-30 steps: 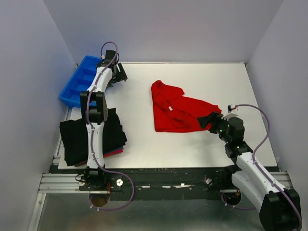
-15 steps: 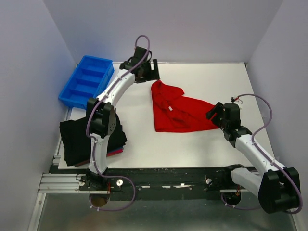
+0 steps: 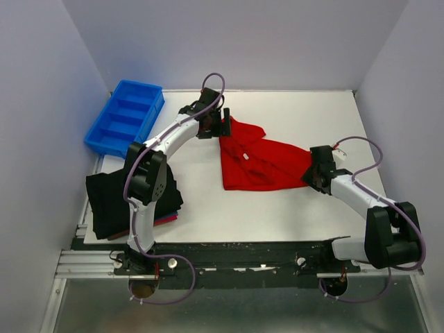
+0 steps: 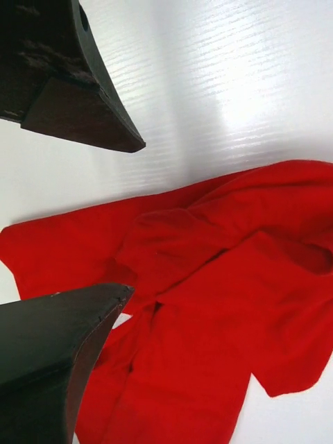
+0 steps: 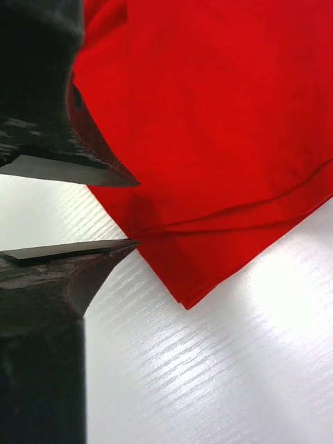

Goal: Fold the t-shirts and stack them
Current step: Flatten out the tshirt

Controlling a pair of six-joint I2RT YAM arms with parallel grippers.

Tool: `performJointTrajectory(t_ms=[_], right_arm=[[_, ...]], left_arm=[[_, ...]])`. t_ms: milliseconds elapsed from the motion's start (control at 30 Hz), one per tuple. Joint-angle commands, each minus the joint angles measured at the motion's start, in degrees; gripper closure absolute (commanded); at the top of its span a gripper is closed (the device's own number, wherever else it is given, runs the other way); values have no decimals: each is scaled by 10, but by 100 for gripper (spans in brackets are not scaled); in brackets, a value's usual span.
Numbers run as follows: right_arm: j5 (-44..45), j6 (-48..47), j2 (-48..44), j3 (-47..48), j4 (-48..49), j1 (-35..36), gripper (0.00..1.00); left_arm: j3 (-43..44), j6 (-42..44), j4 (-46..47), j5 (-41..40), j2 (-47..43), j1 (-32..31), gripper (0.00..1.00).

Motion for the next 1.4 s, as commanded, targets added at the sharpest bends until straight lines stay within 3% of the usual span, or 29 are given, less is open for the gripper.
performJointTrajectory(t_ms=[0, 300, 433, 533, 700, 1133, 1367], right_arm=[[23, 19, 30, 32, -27, -3, 57], [19, 29, 75, 59, -38, -8, 59], [18, 30, 84, 71, -41, -11, 77], [20, 32, 73, 69, -42, -13, 99], [17, 24, 15, 58, -38, -13, 99], [16, 5, -104, 60, -56, -15, 99], [8, 5, -108, 58, -56, -16, 99]], left_arm=[[1, 16, 34, -40, -19, -2, 14], [52, 24, 5, -36, 41, -2, 16], [41, 30, 17, -26, 35, -2, 16], [42, 33, 17, -20, 39, -2, 16], [54, 33, 10, 4, 56, -2, 17], [78, 27, -8, 2, 93, 1, 35], [88, 5, 21, 77, 112, 9, 34]])
